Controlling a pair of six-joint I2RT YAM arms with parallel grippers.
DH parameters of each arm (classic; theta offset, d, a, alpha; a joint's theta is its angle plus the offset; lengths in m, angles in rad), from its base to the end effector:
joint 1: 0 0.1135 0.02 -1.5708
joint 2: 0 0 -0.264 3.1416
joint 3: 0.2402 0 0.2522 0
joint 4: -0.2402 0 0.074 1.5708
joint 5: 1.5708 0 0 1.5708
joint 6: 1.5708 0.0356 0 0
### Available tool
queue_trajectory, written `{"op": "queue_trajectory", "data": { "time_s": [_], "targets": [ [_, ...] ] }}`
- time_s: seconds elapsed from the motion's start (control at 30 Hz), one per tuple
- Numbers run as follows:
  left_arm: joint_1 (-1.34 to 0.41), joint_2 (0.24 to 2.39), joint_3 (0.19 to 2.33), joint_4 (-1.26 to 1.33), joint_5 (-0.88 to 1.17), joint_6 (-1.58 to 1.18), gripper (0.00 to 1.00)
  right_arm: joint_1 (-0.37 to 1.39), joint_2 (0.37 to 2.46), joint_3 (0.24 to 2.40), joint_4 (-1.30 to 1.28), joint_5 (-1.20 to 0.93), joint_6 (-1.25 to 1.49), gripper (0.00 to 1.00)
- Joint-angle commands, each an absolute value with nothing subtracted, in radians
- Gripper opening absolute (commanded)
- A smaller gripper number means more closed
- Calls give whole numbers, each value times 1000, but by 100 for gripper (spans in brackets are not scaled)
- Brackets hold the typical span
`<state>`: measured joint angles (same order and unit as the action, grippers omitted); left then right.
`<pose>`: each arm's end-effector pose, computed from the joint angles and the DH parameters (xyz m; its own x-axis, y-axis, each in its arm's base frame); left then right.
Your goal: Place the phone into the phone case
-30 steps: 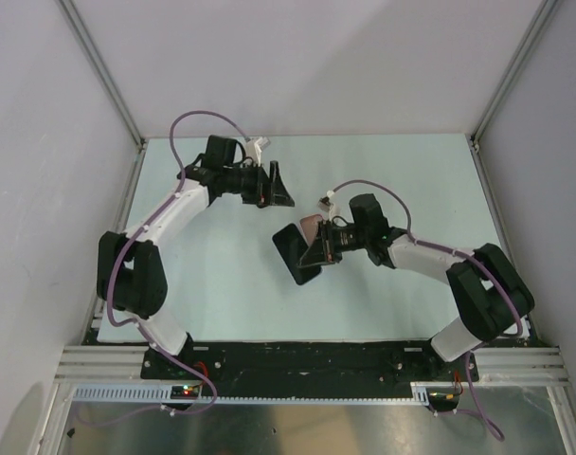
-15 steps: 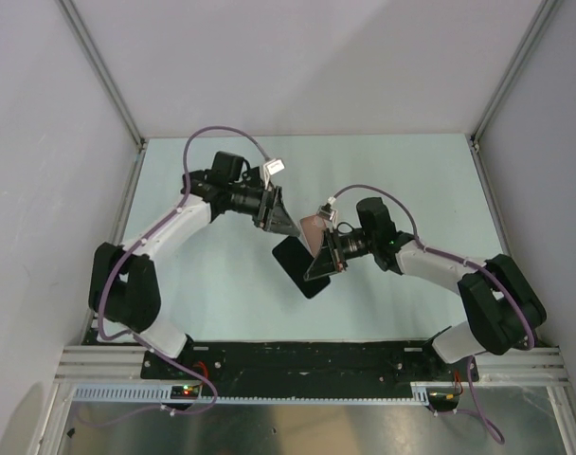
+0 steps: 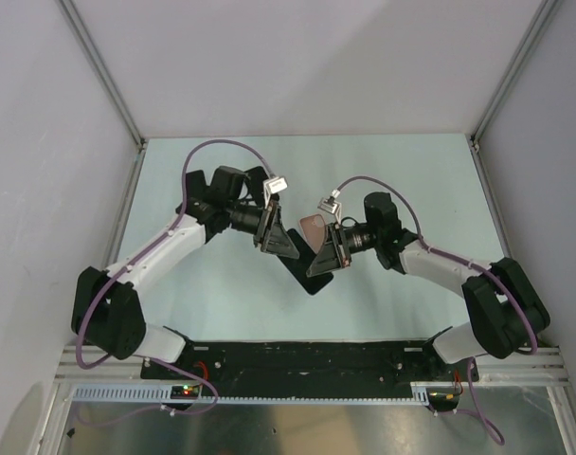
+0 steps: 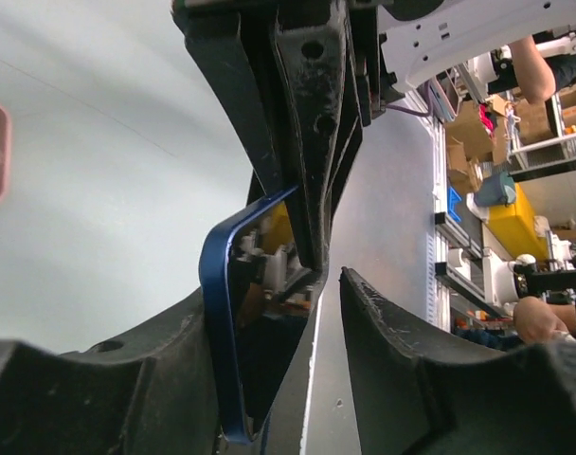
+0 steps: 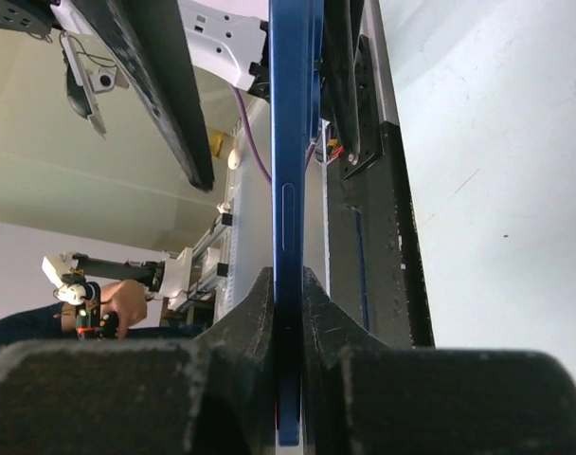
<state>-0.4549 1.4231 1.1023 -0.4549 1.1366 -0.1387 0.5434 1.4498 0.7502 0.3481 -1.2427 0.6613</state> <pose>0.2518 -0.1591 0.2920 -0.7290 0.2918 -0.6193 0.6723 0.1350 -0.7278 0.2346 0.1811 0.2343 -0.8021 -0.2533 -0.5408 -0.5509 -0.0357 0.8338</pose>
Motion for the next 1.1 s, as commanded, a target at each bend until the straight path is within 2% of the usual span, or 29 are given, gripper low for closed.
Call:
{"op": "queue_trajectory", "data": {
  "time_s": [0.0, 0.1, 0.17, 0.2, 0.27, 0.33, 0.37, 0.4, 0.5, 0.63, 0.7, 0.87, 1.07],
  "targets": [
    [-486, 1370, 1086, -436, 1159, -166, 50, 539, 1417, 783, 450, -1306, 649, 0],
    [-489, 1361, 1080, -435, 1152, -174, 39, 537, 1428, 814, 381, -1294, 595, 0],
    [-491, 1353, 1078, -431, 1142, -181, 27, 529, 1439, 835, 332, -1267, 572, 1],
    [-492, 1349, 1076, -429, 1136, -186, 18, 525, 1445, 844, 318, -1255, 568, 4],
    [-492, 1345, 1076, -418, 1101, -206, 5, 520, 1452, 855, 304, -1217, 566, 23],
    [-490, 1340, 1077, -390, 1057, -246, 1, 514, 1453, 859, 298, -1161, 567, 50],
    [-488, 1338, 1075, -358, 1041, -269, 1, 505, 1453, 859, 292, -1133, 569, 59],
    [-485, 1337, 1074, -326, 1020, -309, 1, 497, 1453, 859, 281, -1096, 570, 67],
    [-461, 1328, 1043, -122, 974, -462, 0, 434, 1456, 835, 315, -1014, 640, 79],
    [-392, 1348, 943, 315, 916, -810, 0, 334, 1475, 692, 712, -984, 943, 86],
    [-379, 1388, 924, 449, 889, -930, 0, 320, 1496, 639, 875, -956, 1053, 87],
    [-374, 1499, 910, 694, 847, -1100, 0, 340, 1549, 562, 1123, -854, 1209, 86],
    [-373, 1586, 903, 829, 846, -1210, 0, 337, 1611, 507, 1338, -754, 1324, 82]
  ]
}}
